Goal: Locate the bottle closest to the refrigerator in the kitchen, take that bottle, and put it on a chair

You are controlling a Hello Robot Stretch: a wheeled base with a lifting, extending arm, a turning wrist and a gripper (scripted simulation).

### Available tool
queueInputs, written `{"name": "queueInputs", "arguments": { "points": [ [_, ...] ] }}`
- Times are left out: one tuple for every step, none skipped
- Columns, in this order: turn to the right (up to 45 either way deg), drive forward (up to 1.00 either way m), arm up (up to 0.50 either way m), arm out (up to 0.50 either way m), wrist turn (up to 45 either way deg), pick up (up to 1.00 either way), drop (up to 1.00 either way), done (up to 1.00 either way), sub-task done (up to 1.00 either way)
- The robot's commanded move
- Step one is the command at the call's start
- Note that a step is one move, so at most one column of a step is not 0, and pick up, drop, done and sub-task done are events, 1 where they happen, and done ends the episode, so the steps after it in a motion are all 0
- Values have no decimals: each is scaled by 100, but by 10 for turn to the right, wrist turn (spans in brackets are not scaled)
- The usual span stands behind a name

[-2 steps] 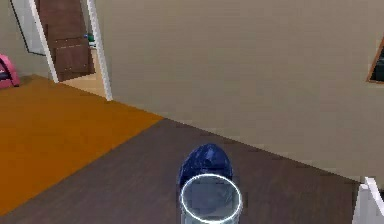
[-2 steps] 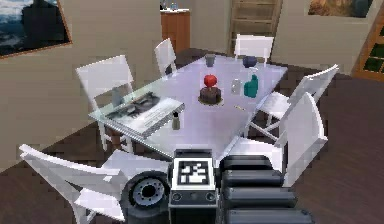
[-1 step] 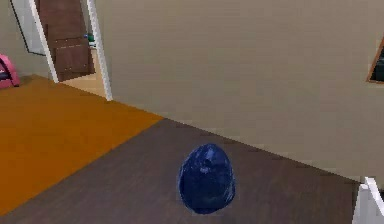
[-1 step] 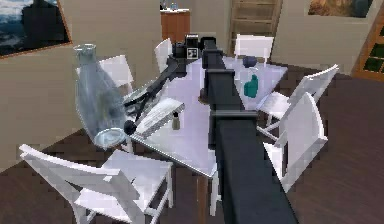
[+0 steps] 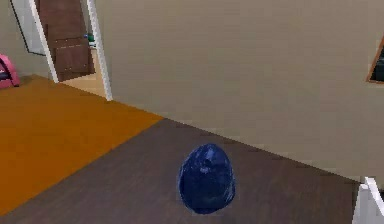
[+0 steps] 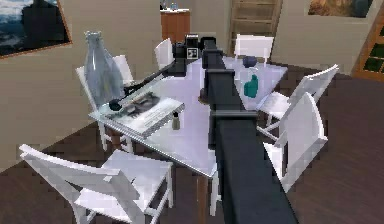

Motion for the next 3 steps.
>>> {"name": "queueInputs", "arguments": {
  "points": [
    [0, 0, -32, 0, 0, 0, 0, 0, 0],
    [0, 0, -50, 0, 0, 0, 0, 0, 0],
    [0, 0, 0, 0, 0, 0, 100, 0, 0]
  ]
}}
